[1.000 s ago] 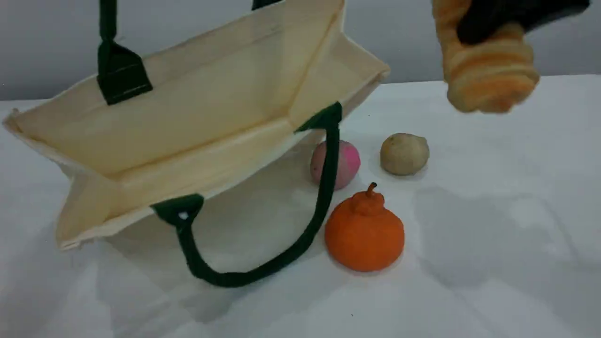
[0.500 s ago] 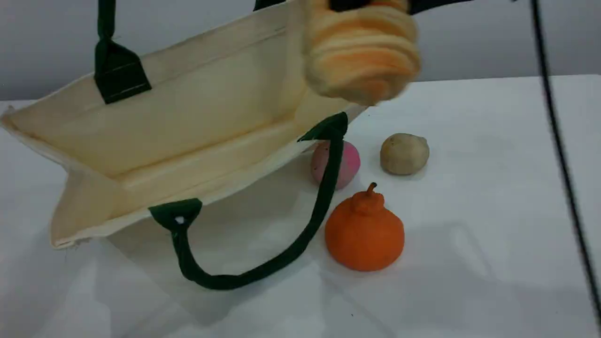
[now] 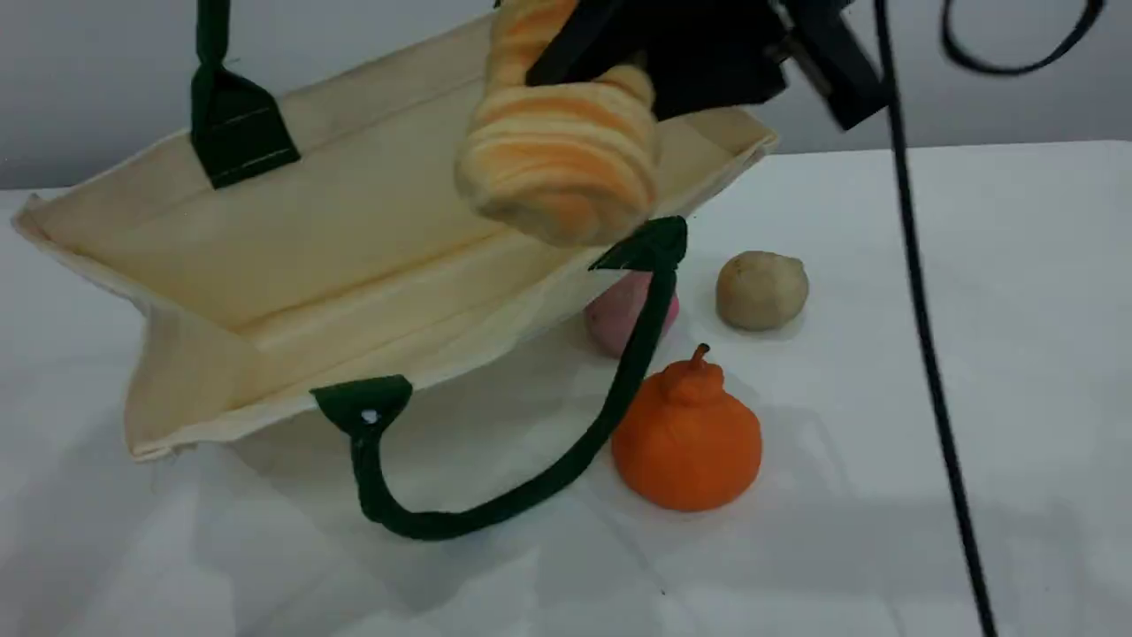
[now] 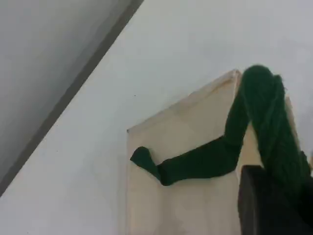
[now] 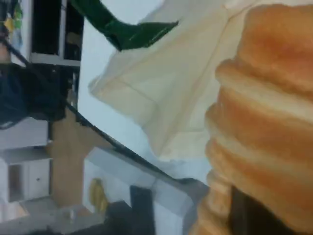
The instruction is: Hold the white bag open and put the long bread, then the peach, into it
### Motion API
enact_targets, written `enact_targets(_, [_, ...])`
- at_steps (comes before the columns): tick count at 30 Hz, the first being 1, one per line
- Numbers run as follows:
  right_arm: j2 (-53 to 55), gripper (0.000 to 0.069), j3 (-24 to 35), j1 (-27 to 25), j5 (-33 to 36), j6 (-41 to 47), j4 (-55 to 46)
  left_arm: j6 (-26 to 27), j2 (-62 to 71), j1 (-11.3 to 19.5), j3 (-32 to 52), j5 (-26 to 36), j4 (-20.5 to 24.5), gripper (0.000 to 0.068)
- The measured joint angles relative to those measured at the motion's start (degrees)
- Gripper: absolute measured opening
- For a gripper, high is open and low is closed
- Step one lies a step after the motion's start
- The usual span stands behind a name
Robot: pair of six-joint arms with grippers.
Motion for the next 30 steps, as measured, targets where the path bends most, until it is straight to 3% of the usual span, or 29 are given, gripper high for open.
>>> enact_targets(17, [14.61, 0.0125, 0.00, -0.05, -0.55, -17.45, 29.99, 0.14, 0.00, 0.00, 0.00, 0.00, -0.39, 0.0092])
enact_targets(22, [17.36, 0.0134, -0.01, -0.05, -0.91, -21.13, 31.69, 0.14, 0.00, 0.00, 0.00, 0.00, -3.28, 0.0092])
enact_targets(25, [17.95, 0.0196, -0.26, -0.05, -1.33, -20.97, 31.40, 0.14, 0.00, 0.00, 0.00, 0.00, -4.13, 0.0092])
enact_targets(30, [17.95, 0.0421, -2.71, -0.05, -0.67, -20.31, 31.42, 0.64, 0.00, 0.00, 0.00, 0.00, -4.10, 0.0092])
